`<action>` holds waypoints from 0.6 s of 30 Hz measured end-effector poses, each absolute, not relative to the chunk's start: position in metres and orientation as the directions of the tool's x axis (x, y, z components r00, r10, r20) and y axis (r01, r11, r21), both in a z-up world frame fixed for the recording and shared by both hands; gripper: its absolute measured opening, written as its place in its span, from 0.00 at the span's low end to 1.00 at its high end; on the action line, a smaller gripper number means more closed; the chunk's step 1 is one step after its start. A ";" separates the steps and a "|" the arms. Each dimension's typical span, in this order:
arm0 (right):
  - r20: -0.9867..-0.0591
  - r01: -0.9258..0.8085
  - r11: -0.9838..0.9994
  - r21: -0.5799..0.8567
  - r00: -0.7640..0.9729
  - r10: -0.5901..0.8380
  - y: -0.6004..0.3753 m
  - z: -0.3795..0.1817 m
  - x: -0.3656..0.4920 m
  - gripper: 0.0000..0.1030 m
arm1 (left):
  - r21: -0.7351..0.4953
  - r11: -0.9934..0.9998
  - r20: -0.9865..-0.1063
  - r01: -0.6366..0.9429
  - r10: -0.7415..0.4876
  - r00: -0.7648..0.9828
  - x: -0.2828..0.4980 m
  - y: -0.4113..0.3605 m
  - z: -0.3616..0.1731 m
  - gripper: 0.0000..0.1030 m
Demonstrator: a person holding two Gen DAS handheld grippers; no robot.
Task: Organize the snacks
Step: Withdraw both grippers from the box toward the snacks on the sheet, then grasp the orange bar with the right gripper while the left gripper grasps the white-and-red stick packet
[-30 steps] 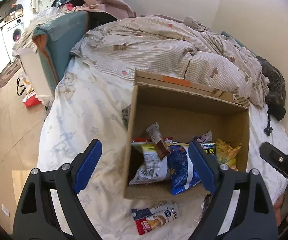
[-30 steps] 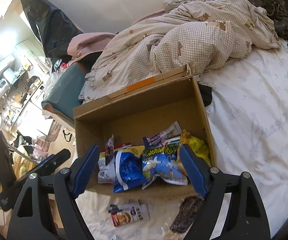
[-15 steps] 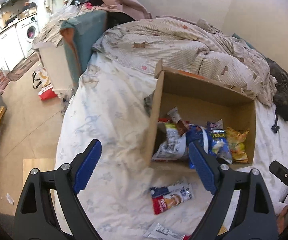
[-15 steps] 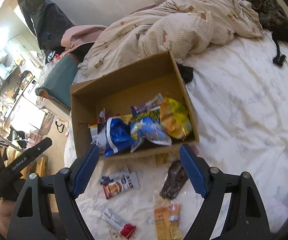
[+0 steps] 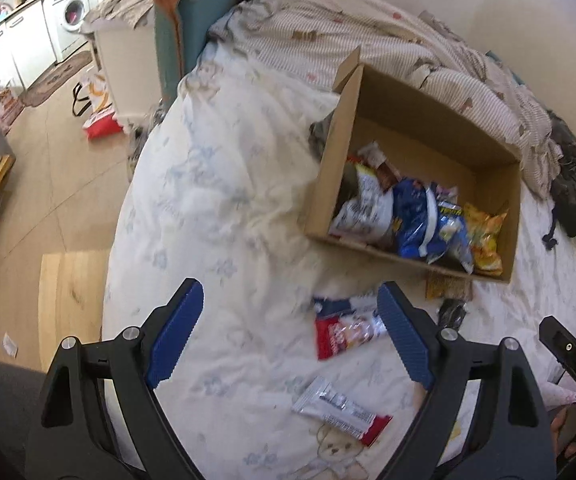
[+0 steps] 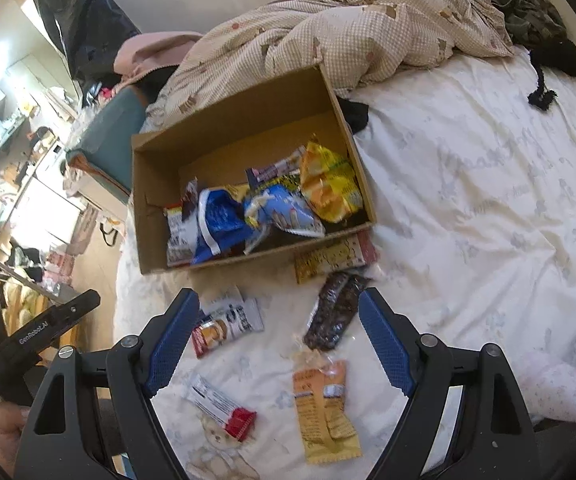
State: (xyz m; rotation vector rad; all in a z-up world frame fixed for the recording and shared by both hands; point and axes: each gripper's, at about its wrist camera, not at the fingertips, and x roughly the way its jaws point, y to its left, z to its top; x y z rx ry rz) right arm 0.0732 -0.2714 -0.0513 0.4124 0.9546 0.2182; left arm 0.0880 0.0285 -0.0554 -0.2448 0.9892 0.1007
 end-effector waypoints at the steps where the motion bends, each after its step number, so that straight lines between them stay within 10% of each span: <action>1: -0.753 0.002 0.904 0.428 0.554 0.355 -0.272 -0.054 0.072 0.83 | -0.149 0.968 -0.843 -0.200 -0.018 0.537 0.086 0.028 -0.059 0.84; 18: -0.959 0.004 0.963 0.270 0.091 0.269 -0.238 -0.161 0.079 0.82 | -0.112 0.968 -0.923 -0.224 -0.018 0.385 0.083 0.022 -0.101 0.84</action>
